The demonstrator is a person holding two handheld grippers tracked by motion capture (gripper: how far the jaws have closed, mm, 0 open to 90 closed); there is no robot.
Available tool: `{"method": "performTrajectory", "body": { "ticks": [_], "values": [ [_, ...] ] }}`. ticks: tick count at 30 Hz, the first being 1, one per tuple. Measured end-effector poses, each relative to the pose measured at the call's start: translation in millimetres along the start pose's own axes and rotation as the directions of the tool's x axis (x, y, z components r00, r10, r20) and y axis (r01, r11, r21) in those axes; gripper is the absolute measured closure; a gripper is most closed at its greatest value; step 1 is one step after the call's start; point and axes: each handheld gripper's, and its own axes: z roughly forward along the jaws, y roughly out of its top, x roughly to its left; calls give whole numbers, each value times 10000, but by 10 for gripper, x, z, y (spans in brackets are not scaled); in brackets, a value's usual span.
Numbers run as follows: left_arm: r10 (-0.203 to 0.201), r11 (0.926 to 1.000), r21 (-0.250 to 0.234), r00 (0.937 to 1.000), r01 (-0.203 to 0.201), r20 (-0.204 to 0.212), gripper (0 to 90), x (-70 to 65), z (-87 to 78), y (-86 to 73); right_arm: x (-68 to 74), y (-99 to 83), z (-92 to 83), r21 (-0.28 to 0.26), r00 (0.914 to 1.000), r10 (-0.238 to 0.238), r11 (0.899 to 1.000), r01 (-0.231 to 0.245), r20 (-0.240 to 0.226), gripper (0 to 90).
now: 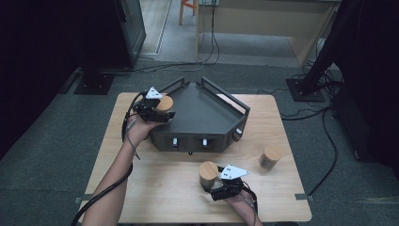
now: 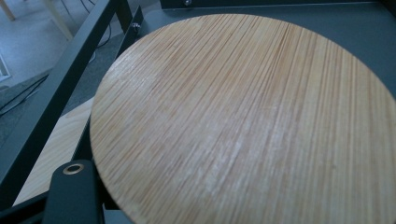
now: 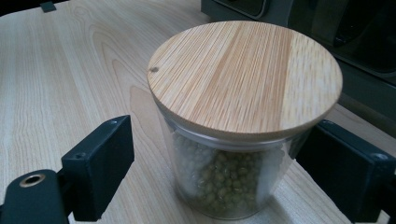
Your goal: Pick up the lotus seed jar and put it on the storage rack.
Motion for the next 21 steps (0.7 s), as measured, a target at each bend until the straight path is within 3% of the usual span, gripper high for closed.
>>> {"method": "performTrajectory", "body": {
  "ticks": [21],
  "values": [
    [-80,9997,218,9998,83,-156,254,-15,112,-17,1,2,2,12,10000,-24,10000,24,4,117]
  ]
}}
